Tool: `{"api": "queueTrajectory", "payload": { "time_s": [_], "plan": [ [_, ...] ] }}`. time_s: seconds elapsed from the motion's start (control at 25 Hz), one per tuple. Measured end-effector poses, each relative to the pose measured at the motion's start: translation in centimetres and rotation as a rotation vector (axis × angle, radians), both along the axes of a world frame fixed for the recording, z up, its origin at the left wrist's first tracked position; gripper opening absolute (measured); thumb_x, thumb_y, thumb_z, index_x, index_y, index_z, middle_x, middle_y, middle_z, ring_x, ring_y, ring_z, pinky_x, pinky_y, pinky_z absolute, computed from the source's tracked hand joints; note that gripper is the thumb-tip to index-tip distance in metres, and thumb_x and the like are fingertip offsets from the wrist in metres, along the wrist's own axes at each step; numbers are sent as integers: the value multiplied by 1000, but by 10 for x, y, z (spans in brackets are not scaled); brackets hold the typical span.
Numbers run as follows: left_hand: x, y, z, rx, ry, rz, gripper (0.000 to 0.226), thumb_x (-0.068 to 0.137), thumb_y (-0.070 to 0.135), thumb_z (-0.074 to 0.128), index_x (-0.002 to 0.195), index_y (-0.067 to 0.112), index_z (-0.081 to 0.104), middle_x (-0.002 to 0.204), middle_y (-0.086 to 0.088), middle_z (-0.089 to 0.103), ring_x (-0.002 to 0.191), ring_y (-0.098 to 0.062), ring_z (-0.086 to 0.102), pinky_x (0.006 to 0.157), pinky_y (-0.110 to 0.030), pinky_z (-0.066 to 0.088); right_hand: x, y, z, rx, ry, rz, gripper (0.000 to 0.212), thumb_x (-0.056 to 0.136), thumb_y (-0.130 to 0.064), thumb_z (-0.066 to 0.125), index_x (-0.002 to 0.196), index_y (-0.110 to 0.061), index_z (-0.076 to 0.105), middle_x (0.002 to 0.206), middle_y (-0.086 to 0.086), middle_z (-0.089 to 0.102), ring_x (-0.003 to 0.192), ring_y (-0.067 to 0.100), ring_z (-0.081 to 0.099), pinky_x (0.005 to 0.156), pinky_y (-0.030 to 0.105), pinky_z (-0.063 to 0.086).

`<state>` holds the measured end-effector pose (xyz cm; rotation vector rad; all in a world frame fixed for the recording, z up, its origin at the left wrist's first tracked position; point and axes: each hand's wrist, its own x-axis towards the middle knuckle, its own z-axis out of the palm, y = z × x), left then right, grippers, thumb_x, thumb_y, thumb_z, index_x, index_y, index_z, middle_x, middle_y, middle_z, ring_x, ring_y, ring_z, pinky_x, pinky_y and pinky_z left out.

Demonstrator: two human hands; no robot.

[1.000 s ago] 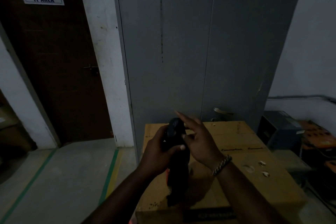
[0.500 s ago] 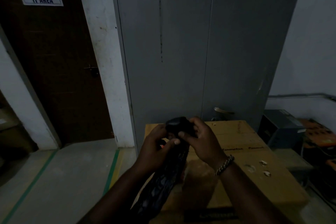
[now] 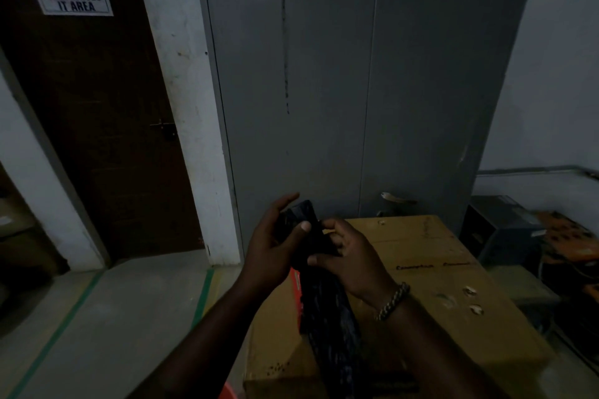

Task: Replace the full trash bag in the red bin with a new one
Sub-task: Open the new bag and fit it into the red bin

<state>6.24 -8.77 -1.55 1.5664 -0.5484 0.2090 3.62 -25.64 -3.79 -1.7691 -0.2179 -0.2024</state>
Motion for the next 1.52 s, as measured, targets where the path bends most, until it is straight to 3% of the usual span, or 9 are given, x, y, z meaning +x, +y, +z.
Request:
{"api": "queueTrajectory", "payload": {
  "time_s": [0.16, 0.28, 0.4, 0.52, 0.72, 0.96, 1.12, 1.28, 1.52],
  "plan": [
    [6, 1, 2, 16, 57, 47, 33, 96, 22, 64, 128, 26, 57, 110, 6, 70, 98, -10, 71, 78, -30, 61, -3, 5, 3, -119, -132, -47, 88, 80, -2, 80, 145, -46, 41, 137, -20, 51, 109, 4, 64, 81, 28, 61],
    [8, 1, 0, 57, 22, 26, 16, 100, 19, 56, 112, 16, 66, 104, 0, 72, 97, -16, 71, 81, -30, 58, 1, 5, 8, -243, -284, -89, 68, 83, -11, 80, 138, -42, 55, 146, -20, 43, 127, -2, 50, 87, 21, 56],
    [2, 2, -3, 77, 72, -15, 29, 103, 30, 46, 112, 17, 70, 103, -8, 73, 95, -23, 70, 83, -35, 54, 6, 4, 13, -100, -244, -154, 36, 90, -21, 74, 125, -27, 67, 133, -11, 61, 121, 3, 58, 93, 32, 57],
    [0, 4, -5, 102, 113, -69, 37, 96, 24, 65, 131, 32, 58, 114, 1, 71, 104, -16, 69, 90, -39, 57, 7, 4, 26, 10, -154, -175, 20, 97, -30, 64, 116, -29, 69, 107, -9, 74, 100, 2, 69, 88, 39, 60],
    [1, 7, 5, 193, 1, -79, 82, 88, 1, 70, 148, 45, 35, 135, 15, 55, 106, -8, 67, 84, -31, 61, 8, 8, 29, -78, -147, -266, 45, 94, -43, 64, 135, -34, 48, 90, -2, 75, 80, 4, 73, 71, 38, 62],
    [5, 11, 9, 149, -33, -44, 50, 96, 16, 63, 142, 27, 48, 142, 12, 52, 122, -9, 59, 93, -25, 56, 6, 4, 32, 4, -94, -66, 67, 88, -28, 75, 148, -32, 45, 106, -2, 76, 100, 9, 72, 88, 37, 61],
    [6, 8, 16, 70, 15, 3, 24, 100, 21, 57, 123, 17, 59, 115, 3, 68, 105, -5, 67, 81, -18, 55, 5, 10, 24, -130, -115, -68, 92, 80, -6, 81, 153, -39, 35, 86, -7, 74, 89, 9, 72, 83, 34, 60],
    [13, 4, 26, -74, 66, 83, 12, 97, 17, 62, 105, 7, 60, 98, -14, 69, 93, -27, 71, 78, -39, 59, -2, 22, 24, -191, -102, -63, 89, 82, -9, 79, 151, -42, 35, 78, -7, 72, 79, 4, 70, 72, 20, 55],
    [13, 5, 42, -147, 103, 46, 14, 98, 8, 58, 111, 2, 56, 96, -16, 68, 77, -19, 67, 62, -24, 55, 10, 22, 45, -145, -202, -153, 85, 88, -19, 76, 151, -48, 28, 130, -10, 60, 98, 7, 69, 81, 31, 60]
  ]
}}
